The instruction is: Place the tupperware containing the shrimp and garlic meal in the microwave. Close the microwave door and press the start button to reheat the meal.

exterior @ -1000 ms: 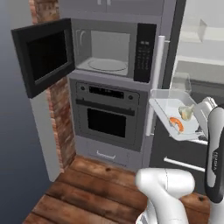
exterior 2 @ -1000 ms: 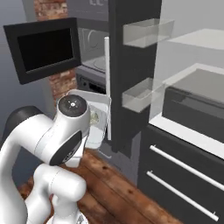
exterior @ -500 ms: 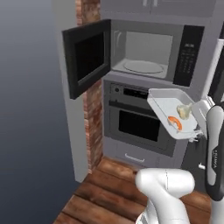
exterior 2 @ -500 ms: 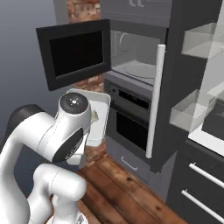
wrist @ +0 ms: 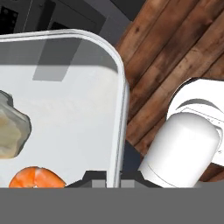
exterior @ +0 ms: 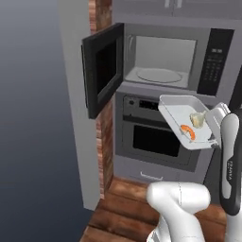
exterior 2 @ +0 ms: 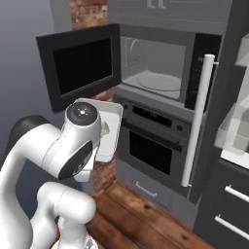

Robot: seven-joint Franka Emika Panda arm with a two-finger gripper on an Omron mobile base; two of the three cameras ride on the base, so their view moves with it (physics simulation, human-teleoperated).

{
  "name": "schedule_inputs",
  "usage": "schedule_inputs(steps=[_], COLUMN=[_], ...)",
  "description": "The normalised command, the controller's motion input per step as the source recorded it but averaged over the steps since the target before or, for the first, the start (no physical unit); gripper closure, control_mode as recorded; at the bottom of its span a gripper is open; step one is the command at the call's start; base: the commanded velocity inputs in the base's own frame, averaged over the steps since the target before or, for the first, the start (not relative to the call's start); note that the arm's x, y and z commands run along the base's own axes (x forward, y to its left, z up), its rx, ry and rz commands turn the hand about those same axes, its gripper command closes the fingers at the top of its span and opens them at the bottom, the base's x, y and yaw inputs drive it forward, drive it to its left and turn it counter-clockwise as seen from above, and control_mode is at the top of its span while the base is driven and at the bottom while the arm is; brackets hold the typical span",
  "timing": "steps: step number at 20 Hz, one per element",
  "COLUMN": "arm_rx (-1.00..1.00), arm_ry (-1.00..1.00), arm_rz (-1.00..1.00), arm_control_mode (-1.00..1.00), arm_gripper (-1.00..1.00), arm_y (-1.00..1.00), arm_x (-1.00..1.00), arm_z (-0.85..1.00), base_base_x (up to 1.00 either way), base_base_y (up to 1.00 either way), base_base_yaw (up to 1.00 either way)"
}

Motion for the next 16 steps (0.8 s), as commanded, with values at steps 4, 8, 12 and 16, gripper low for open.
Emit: schedule_inputs(steps=[4,8,12,16], arm_rx=[0.0,0.0,0.0,0.0], arm_ry=[0.0,0.0,0.0,0.0], arm_rz=[0.0,0.0,0.0,0.0], arm_control_mode=[1.0,1.0,1.0,1.0], arm_gripper=[1.0,1.0,1.0,1.0], arm_y=[0.0,0.0,0.0,0.0], arm_x=[0.0,0.0,0.0,0.0], arm_z=[0.0,0.0,0.0,0.0], base_base_x=[0.46,0.52,0.59,0.66], base_base_y=[0.4,0.39,0.25,0.04], base_base_yaw=[-0.3,-0.27,-0.22,-0.13])
